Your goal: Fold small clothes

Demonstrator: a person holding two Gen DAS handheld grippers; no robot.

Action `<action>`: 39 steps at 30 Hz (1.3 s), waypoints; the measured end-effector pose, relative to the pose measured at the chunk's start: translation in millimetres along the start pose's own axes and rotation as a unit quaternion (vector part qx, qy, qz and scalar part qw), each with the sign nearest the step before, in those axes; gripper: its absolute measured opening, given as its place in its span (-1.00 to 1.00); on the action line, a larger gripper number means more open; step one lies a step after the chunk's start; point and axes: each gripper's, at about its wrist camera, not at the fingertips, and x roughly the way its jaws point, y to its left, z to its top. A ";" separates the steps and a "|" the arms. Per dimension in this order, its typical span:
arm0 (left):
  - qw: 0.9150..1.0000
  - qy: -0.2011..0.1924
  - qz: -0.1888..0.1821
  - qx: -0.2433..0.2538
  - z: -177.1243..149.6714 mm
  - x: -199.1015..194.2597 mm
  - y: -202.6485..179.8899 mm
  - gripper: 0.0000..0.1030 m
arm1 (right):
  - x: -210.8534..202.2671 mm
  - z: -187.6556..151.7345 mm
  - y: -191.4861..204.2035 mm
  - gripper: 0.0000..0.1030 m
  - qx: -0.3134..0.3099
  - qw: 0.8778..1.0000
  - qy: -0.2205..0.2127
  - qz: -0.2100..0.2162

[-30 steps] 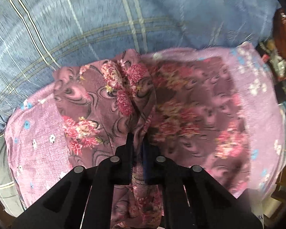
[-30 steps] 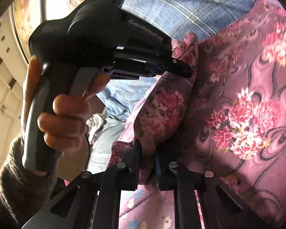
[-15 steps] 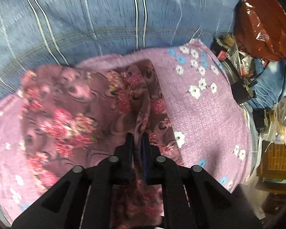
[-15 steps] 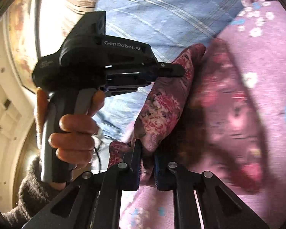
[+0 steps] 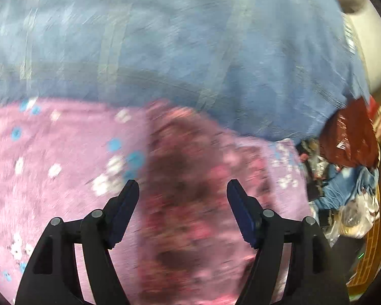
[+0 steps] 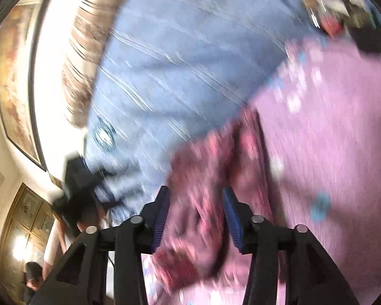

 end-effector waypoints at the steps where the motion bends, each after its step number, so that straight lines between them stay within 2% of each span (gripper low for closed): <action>1: 1.000 0.010 -0.007 -0.013 -3.4 5.8 13.4 0.38 | 3.2 6.8 4.0 -0.03 -0.002 1.000 0.003 0.017; 2: 0.999 0.021 -0.017 -0.026 -8.3 11.7 24.8 0.38 | 17.9 14.8 13.5 0.10 -0.017 0.999 0.025 0.042; 3: 0.999 0.024 -0.023 -0.033 -12.7 14.1 28.4 0.38 | 32.6 18.9 18.5 0.12 -0.035 0.998 0.040 0.043; 5: 0.998 0.035 -0.043 -0.043 -21.3 19.4 36.8 0.38 | 57.8 27.4 20.1 0.13 -0.063 0.996 0.056 -0.012; 6: 0.997 0.039 -0.050 -0.044 -24.1 19.9 38.4 0.38 | 75.0 33.4 15.4 0.13 -0.065 0.994 0.065 -0.064; 7: 0.996 0.044 -0.058 -0.047 -28.0 24.2 40.0 0.38 | 92.8 38.5 6.6 0.13 -0.056 0.991 0.086 -0.089; 10: 0.993 0.057 -0.076 -0.064 -33.7 37.6 45.4 0.38 | 128.2 36.7 -13.7 0.12 -0.047 0.982 0.132 -0.125; 11: 0.992 0.060 -0.081 -0.069 -34.4 38.4 46.1 0.38 | 138.2 35.2 -16.7 -0.07 -0.053 0.980 0.151 -0.122; 12: 0.992 0.058 -0.086 -0.070 -34.4 37.8 45.6 0.38 | 139.5 33.6 -15.5 -0.97 -0.063 0.980 0.154 -0.113; 13: 0.992 0.052 -0.094 -0.068 -34.9 34.6 43.7 0.38 | 140.1 34.1 -10.0 -0.89 -0.077 0.979 0.158 -0.103; 15: 0.992 0.033 -0.104 -0.056 -36.0 27.0 37.9 0.38 | 122.8 44.9 10.1 -0.92 -0.120 0.982 0.123 -0.080; 17: 0.993 0.019 -0.104 -0.046 -37.8 21.9 34.0 0.38 | 105.9 56.6 23.3 -0.92 -0.136 0.986 0.083 -0.058; 19: 0.994 0.025 -0.096 -0.042 -40.2 28.1 31.6 0.38 | 95.4 66.8 13.7 -0.92 -0.133 0.986 0.066 -0.079; 21: 0.995 0.045 -0.081 -0.033 -45.2 44.5 23.6 0.39 | 114.6 68.0 -3.9 -0.92 -0.131 0.979 0.089 -0.128; 22: 0.996 0.054 -0.070 -0.027 -48.9 50.6 20.6 0.39 | 126.4 65.2 -17.6 -0.92 -0.130 0.972 0.112 -0.161; 24: 0.996 0.059 -0.062 -0.016 -55.4 53.4 17.1 0.39 | 137.4 57.6 -30.2 -0.90 -0.129 0.963 0.130 -0.196; 25: 0.996 0.058 -0.063 -0.013 -58.1 49.4 17.6 0.39 | 135.8 56.0 -30.7 -0.89 -0.120 0.966 0.132 -0.190; 26: 0.996 0.058 -0.065 -0.012 -59.6 45.7 18.3 0.38 | 125.4 56.5 -28.1 -0.77 -0.107 0.972 0.121 -0.174; 28: 0.995 0.061 -0.074 -0.012 -64.0 36.9 21.3 0.38 | 106.8 58.8 -19.9 -0.74 -0.093 0.978 0.106 -0.150; 30: 0.995 0.057 -0.084 -0.012 -72.7 25.4 25.2 0.38 | 84.1 52.9 -12.9 -0.52 -0.084 0.982 0.119 -0.117; 32: 0.995 0.052 -0.088 -0.011 -84.7 16.9 32.1 0.38 | 59.5 41.3 -12.3 -0.11 -0.079 0.983 0.134 -0.101; 36: 0.993 0.074 -0.090 -0.026 -101.4 25.0 44.1 0.38 | 42.8 -8.7 -11.0 0.00 -0.084 0.976 0.184 -0.085; 38: 0.993 0.076 -0.086 -0.033 -108.5 26.0 42.6 0.38 | 48.9 -25.1 -10.1 0.04 -0.088 0.970 0.201 -0.100; 39: 0.993 0.074 -0.082 -0.030 -110.5 24.5 36.3 0.38 | 50.4 -33.5 -9.6 -0.27 -0.104 0.966 0.206 -0.114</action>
